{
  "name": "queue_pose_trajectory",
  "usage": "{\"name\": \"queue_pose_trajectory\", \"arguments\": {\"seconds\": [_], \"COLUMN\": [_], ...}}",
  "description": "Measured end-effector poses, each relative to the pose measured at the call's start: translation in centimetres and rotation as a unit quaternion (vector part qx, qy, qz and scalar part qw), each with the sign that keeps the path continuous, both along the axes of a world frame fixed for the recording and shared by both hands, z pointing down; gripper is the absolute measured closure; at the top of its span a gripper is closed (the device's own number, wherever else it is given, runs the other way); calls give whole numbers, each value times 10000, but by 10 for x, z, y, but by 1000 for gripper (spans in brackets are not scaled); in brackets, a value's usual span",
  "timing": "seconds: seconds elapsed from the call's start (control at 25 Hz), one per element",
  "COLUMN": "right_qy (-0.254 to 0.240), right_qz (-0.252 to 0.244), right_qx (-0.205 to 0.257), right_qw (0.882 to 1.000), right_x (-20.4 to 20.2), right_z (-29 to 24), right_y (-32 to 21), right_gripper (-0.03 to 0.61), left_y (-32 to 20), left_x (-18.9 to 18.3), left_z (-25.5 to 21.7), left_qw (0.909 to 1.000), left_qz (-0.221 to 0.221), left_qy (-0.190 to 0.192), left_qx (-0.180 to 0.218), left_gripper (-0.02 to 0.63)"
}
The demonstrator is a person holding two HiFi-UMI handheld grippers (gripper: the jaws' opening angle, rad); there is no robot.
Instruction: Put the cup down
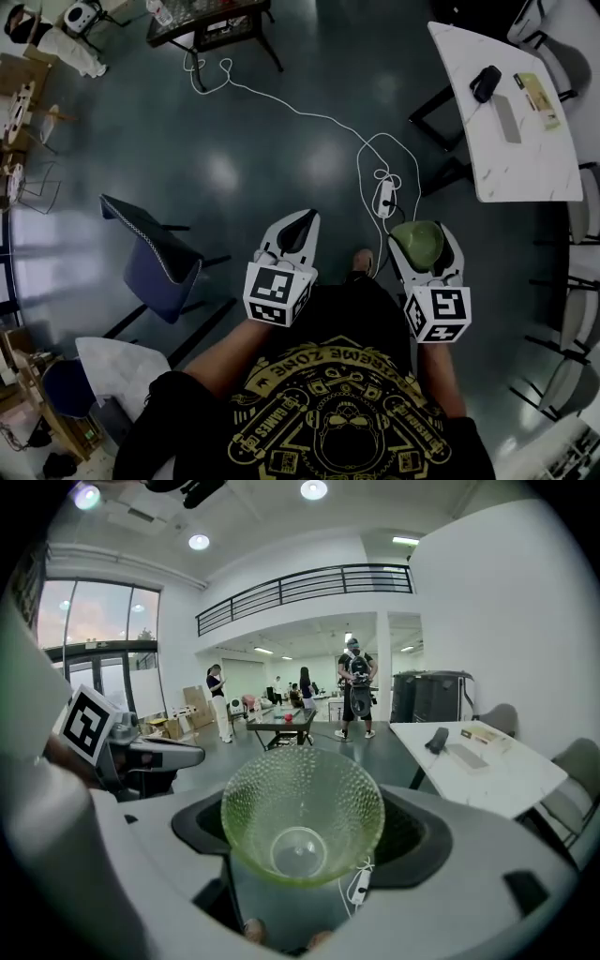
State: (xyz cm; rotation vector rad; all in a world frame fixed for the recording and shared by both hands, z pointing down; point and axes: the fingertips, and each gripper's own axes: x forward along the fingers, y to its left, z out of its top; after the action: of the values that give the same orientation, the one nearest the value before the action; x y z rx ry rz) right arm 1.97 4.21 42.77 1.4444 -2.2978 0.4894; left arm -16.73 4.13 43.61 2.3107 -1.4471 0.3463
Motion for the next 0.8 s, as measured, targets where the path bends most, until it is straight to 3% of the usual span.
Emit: {"name": "queue_pose_trajectory", "arguments": {"seconds": [0.16, 0.44, 0.8], "right_qy": [-124, -278, -294], "right_qz": [76, 97, 484], "right_qx": [60, 78, 136], "right_qw": [9999, 9995, 9983], "right_x": [38, 92, 174], "right_z": [1, 5, 18], "right_y": [-15, -28, -17], "right_gripper": [176, 176, 176], "left_y": [-19, -31, -25], "left_x": [45, 107, 176], "left_z": [-15, -14, -9], "left_qw": [9994, 9992, 9973], "left_qz": [245, 312, 605], "left_qy": [-146, -250, -395], "left_qx": [176, 65, 127], "left_gripper": [607, 607, 607]}}
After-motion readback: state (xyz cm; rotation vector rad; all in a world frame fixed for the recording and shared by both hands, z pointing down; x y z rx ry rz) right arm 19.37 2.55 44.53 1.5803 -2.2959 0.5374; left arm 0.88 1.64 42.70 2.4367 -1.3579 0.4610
